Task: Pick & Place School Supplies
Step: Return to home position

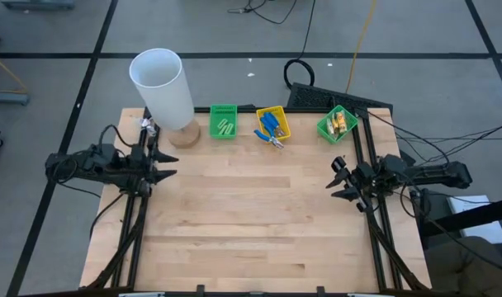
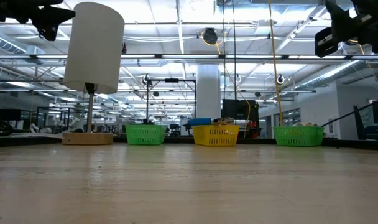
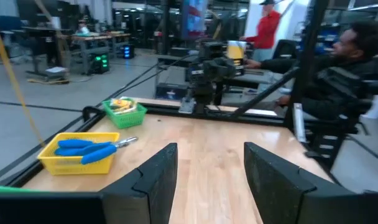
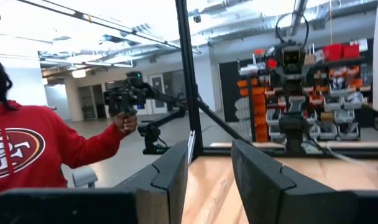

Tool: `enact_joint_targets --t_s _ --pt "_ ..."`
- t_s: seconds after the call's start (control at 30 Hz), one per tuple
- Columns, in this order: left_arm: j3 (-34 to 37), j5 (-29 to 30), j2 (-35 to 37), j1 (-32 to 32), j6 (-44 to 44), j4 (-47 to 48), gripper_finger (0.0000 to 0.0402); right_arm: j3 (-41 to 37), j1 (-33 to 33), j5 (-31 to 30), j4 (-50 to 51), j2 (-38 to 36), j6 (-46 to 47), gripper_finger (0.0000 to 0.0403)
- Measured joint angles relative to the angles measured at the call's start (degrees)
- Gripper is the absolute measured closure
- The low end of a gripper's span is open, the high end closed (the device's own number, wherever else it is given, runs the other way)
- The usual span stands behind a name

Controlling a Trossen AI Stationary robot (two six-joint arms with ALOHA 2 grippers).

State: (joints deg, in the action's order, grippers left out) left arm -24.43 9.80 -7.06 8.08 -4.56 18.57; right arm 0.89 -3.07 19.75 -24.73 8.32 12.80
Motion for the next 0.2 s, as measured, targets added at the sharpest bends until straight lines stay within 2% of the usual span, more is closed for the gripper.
enact_joint_targets --t_s 0.2 --pt "0.00 -1.01 3.11 0.00 0.35 3.14 0.0213 -0.02 0.00 0.02 6.66 -8.07 -0.64 0.0289"
